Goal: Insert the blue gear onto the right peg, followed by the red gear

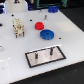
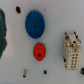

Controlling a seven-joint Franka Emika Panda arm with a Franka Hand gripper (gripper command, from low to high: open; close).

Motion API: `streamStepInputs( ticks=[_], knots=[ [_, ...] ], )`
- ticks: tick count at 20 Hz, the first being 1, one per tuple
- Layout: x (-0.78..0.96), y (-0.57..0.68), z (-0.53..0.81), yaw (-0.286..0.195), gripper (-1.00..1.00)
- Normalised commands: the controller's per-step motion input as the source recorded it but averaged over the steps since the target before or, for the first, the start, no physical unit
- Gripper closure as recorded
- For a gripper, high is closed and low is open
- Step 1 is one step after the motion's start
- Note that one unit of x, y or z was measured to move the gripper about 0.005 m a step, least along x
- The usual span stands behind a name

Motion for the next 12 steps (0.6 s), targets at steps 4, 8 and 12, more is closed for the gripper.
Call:
streamStepInputs(
  ticks=[4, 8, 12],
  knots=[
    [-0.43, 0.40, -0.34, 0.000, -1.00],
    [-0.40, 0.38, -0.36, 0.000, -1.00],
    [-0.30, 0.29, -0.46, 0.000, -1.00]
  ],
)
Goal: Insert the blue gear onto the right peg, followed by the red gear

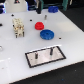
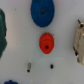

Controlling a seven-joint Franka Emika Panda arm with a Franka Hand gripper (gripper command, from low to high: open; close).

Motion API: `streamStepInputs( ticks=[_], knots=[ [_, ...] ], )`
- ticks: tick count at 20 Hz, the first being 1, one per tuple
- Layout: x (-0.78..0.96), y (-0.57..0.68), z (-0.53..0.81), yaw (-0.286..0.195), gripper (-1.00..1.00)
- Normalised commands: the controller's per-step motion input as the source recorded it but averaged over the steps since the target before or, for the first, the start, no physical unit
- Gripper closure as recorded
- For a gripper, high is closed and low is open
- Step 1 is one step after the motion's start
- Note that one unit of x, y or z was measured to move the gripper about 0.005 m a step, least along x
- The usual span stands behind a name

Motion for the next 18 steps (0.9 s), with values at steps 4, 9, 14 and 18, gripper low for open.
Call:
streamStepInputs(
  ticks=[4, 9, 14, 18],
  knots=[
    [-0.27, 0.22, -0.53, 0.000, -1.00],
    [-0.21, 0.14, -0.55, 0.000, -1.00],
    [-0.20, 0.04, -0.52, 0.000, -1.00],
    [-0.20, 0.03, -0.53, 0.000, -1.00]
  ],
)
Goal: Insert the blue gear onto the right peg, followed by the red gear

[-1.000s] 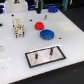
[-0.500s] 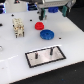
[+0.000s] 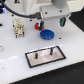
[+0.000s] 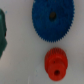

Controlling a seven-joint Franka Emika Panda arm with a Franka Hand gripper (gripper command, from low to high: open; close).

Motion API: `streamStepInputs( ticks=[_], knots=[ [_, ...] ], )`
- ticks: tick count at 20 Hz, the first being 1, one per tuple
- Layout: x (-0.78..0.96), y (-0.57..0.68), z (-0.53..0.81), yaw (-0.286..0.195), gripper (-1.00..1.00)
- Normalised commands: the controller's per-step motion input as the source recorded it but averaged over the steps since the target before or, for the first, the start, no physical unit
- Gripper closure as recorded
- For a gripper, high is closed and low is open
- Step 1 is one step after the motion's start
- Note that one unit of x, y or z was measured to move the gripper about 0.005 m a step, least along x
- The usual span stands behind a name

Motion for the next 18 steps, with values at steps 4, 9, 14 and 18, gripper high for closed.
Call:
streamStepInputs(
  ticks=[4, 9, 14, 18],
  knots=[
    [-0.19, 0.02, -0.47, 0.000, -1.00],
    [-0.24, -0.01, -0.38, 0.000, -1.00],
    [-0.31, -0.05, -0.23, 0.000, 1.00],
    [-0.27, 0.00, -0.12, 0.000, 1.00]
  ],
)
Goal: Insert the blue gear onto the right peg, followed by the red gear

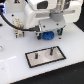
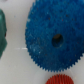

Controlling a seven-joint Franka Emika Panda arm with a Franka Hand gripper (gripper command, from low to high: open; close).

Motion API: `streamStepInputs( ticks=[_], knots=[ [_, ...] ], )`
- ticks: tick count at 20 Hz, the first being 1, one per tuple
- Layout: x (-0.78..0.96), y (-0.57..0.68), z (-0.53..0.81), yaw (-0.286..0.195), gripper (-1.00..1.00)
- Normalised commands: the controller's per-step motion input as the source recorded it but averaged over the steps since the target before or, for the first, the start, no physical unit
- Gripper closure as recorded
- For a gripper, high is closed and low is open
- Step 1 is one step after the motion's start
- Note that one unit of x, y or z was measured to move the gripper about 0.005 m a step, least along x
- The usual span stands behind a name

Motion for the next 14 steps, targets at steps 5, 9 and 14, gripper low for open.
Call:
streamStepInputs(
  ticks=[5, 9, 14],
  knots=[
    [-0.28, 0.01, -0.08, 0.000, 1.00],
    [-0.16, 0.00, 0.00, 0.000, 1.00],
    [0.11, 0.00, 0.40, 0.000, 1.00]
  ],
)
